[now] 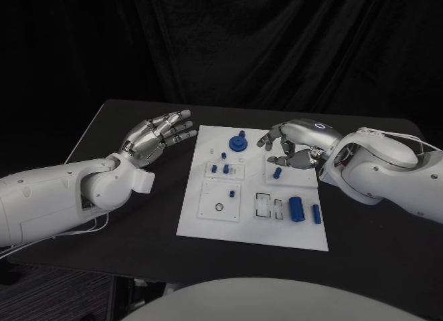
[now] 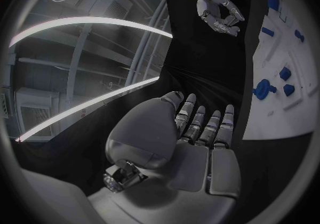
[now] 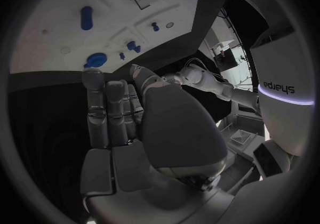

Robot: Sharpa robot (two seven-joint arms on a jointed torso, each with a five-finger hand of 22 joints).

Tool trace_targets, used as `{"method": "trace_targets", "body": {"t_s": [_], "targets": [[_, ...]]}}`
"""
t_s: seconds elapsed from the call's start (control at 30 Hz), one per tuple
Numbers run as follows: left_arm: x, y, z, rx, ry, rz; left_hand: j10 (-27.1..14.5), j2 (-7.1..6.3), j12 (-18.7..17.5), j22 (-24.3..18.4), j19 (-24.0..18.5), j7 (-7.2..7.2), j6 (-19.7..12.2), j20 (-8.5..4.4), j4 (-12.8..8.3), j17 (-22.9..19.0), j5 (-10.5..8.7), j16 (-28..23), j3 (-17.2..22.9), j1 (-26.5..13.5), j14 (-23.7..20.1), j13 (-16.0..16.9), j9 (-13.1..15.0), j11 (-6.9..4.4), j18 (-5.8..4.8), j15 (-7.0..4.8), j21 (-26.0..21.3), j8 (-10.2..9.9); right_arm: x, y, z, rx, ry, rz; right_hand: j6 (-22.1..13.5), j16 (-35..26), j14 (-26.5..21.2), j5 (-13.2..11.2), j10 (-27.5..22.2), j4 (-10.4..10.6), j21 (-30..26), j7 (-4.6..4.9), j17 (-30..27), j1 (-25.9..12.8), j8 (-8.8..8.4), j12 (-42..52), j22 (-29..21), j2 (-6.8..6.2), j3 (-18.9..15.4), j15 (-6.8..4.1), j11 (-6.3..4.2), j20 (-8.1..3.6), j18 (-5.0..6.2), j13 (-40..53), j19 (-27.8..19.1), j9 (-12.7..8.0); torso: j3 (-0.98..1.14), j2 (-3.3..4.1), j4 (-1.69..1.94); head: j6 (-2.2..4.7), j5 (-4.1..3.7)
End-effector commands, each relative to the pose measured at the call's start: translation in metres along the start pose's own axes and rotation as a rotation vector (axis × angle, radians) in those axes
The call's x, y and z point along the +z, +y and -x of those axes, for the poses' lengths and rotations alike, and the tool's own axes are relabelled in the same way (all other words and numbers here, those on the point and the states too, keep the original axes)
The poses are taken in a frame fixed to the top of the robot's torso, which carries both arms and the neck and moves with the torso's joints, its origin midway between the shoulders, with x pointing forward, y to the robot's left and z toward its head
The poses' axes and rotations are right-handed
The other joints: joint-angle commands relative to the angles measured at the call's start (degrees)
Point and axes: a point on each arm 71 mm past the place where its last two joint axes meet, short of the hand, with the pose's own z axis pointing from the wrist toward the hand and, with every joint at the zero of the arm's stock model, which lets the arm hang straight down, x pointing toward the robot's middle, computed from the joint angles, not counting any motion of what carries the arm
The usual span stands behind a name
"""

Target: Assemble the parts on the task board

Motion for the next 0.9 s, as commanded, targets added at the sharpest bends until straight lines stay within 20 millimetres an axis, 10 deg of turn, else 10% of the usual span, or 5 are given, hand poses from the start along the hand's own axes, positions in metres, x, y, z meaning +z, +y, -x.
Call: {"method": "trace_targets", "body": {"t_s": [0.03,0.37,0.9], "targets": [[0.001,-0.004,-0.002,-0.015,0.002,-0.065,0.3,0.3,0.3,0.0,0.5,-0.05,0.4,-0.06,-0.1,0.0,0.4,0.2,0.4,0.0,0.3,0.1,0.1,0.47,-0.38,0.03,0.2,0.2,-0.007,-0.018,0.002,0.001,0.004,-0.108,0.5,1.7,1.4,-1.8,0.9,0.8,2.0,-0.19,1.5,-1.9,0.28,4.0,4.0,-0.72,-0.3,-0.65,-0.8,-0.71,-0.98,2.4,1.1,-0.4,-0.11,0.05,-0.03,0.0,-0.59],[0.002,-0.003,-0.003,-0.02,0.009,-0.065,0.5,0.32,0.6,0.0,0.6,0.01,0.4,-0.07,-0.1,0.2,0.69,0.8,0.8,-0.1,0.8,0.1,0.1,0.69,-0.5,0.15,0.2,0.3,-0.025,-0.052,-0.014,-0.035,0.078,-0.232,0.6,8.1,4.9,-6.6,-8.5,3.1,10.4,-0.22,6.8,-5.0,-0.02,3.4,5.8,-1.74,-2.3,0.35,0.42,-0.08,-2.37,3.4,4.5,-1.4,-0.15,-0.01,-0.55,0.0,-0.19],[0.002,-0.001,-0.004,-0.026,0.014,-0.062,0.7,0.33,1.0,-0.1,0.6,0.01,0.4,-0.07,-0.2,0.2,0.84,1.2,1.1,-0.2,1.1,0.2,0.1,0.89,-0.59,0.28,0.2,0.3,-0.014,-0.056,-0.044,-0.027,0.136,-0.204,1.0,9.1,5.7,-7.3,-7.0,2.8,13.0,0.16,7.1,-4.7,0.19,0.7,6.2,-1.19,-3.1,0.5,0.65,0.29,-2.63,0.9,5.4,-1.7,0.05,0.04,-0.37,0.0,-0.64]]}}
